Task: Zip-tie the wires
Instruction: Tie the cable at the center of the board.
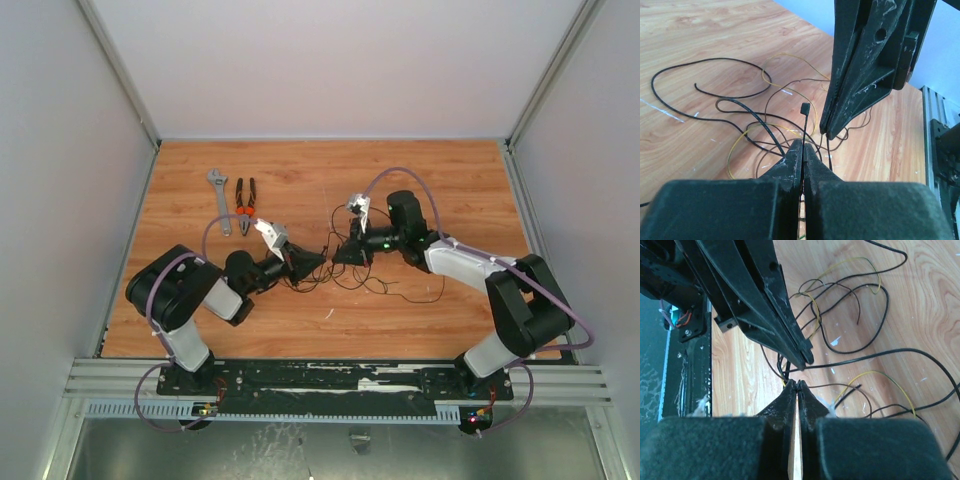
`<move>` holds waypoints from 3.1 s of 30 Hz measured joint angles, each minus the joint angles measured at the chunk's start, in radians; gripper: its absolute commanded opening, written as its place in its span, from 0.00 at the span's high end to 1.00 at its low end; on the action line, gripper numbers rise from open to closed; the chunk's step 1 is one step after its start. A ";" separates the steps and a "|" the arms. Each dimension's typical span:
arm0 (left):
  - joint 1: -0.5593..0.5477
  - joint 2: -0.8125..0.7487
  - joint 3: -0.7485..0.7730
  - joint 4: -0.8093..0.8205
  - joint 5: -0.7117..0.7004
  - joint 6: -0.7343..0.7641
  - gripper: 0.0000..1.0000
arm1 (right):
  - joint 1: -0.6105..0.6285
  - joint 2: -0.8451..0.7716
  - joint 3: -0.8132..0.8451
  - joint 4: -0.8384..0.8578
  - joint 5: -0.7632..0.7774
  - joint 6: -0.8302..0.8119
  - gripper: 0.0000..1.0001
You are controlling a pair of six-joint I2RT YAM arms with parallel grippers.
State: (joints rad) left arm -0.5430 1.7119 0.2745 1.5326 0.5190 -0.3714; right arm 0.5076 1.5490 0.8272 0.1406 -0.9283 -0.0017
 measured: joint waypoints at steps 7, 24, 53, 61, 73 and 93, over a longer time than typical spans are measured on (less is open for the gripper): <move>-0.011 0.017 0.019 0.000 0.003 -0.031 1.00 | 0.000 -0.001 -0.001 0.037 -0.016 0.040 1.00; -0.017 0.027 0.034 0.000 0.004 -0.071 1.00 | 0.000 0.007 -0.002 0.054 0.030 0.058 1.00; -0.017 0.048 0.048 0.000 0.015 -0.098 0.94 | 0.000 0.017 -0.010 0.097 0.047 0.101 1.00; -0.023 0.055 0.051 0.000 0.015 -0.101 0.91 | 0.000 0.017 -0.015 0.102 0.052 0.105 1.00; -0.023 0.056 0.054 0.000 0.014 -0.101 0.90 | 0.000 0.017 -0.019 0.112 0.056 0.106 1.00; -0.023 0.066 0.066 0.000 0.014 -0.106 0.89 | 0.000 0.017 -0.020 0.112 0.077 0.106 1.00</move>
State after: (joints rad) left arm -0.5663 1.7782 0.3408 1.5326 0.5335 -0.4778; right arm 0.5076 1.5661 0.8074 0.2523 -0.8513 0.1040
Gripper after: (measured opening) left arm 0.110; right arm 0.006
